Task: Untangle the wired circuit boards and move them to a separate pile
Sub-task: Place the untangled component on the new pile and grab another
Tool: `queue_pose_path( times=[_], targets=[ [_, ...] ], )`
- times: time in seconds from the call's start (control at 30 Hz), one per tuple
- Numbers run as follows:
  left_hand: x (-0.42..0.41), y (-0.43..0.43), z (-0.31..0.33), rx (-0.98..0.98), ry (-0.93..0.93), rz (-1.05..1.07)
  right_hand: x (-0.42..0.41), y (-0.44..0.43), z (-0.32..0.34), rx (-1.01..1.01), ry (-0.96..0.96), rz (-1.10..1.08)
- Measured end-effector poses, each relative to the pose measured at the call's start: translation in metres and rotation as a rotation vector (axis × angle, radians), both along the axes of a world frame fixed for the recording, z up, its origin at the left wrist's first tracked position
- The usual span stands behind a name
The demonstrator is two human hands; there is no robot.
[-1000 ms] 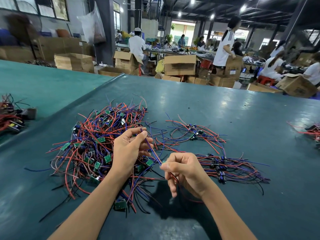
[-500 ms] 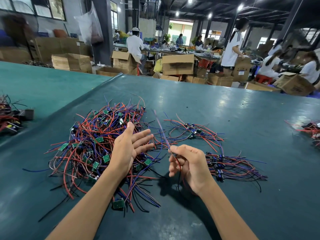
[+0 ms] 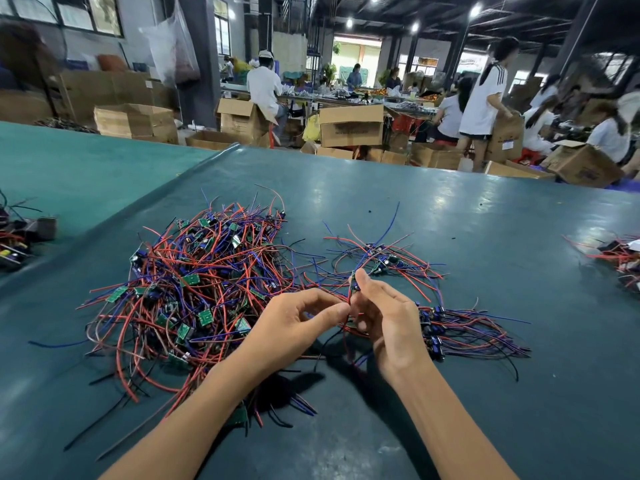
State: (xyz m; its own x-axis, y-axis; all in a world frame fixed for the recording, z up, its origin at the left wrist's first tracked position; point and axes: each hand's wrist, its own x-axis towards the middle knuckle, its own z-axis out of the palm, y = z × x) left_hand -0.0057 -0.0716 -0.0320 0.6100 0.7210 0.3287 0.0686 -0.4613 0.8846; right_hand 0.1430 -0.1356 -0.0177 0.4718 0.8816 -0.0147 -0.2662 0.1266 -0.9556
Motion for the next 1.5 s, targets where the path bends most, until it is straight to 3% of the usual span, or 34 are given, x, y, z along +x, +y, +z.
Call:
queue_pose_path(
  times=[0.3,0.63,0.8,0.93,1.17,1.5],
  targets=[
    [0.005,-0.004,0.003,-0.098,-0.086,-0.089,-0.006,0.003,-0.004,0.004,0.008,0.079],
    [0.005,0.0,0.005,-0.197,-0.193,-0.05,-0.006,0.0,-0.008,-0.039,-0.085,0.187],
    [0.003,-0.003,0.005,-0.275,-0.147,-0.085,-0.004,-0.001,-0.003,-0.017,0.071,0.186],
    [0.007,-0.009,0.006,-0.378,-0.169,-0.135,-0.003,0.002,-0.004,-0.065,0.022,0.125],
    [0.008,-0.01,0.005,-0.454,-0.182,-0.182,0.005,-0.001,-0.003,-0.089,0.072,0.321],
    [0.007,-0.01,0.006,-0.555,-0.194,-0.223,0.005,0.005,-0.009,-0.09,-0.017,0.17]
  ],
)
